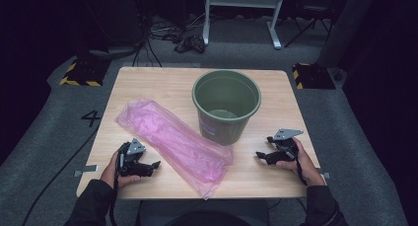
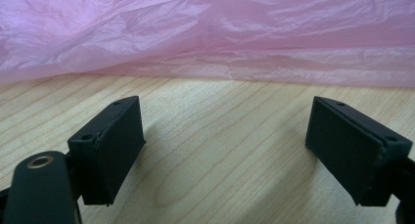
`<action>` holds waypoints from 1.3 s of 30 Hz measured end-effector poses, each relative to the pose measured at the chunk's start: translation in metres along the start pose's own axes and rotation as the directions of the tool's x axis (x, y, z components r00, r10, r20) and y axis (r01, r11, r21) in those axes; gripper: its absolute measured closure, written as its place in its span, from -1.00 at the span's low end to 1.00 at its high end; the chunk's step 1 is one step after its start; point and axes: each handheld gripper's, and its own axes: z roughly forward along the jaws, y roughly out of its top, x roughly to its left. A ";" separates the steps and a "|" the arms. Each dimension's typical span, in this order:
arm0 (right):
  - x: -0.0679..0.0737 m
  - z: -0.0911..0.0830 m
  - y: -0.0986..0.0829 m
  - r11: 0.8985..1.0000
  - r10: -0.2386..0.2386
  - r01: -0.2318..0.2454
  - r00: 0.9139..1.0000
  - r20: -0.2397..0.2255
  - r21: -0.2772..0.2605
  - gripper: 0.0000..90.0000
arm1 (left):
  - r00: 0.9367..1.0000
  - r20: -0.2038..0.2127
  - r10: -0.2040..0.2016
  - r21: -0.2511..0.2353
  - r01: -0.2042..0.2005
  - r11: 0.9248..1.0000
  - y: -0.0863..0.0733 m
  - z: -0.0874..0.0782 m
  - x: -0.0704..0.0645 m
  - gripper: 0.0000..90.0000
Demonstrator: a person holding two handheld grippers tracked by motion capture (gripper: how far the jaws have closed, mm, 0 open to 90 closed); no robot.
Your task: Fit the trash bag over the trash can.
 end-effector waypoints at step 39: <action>0.002 -0.001 -0.001 1.000 0.010 -0.010 1.000 0.011 0.000 -0.66 | 0.980 0.130 0.153 -0.067 -0.145 0.987 0.041 0.020 -0.024 -0.65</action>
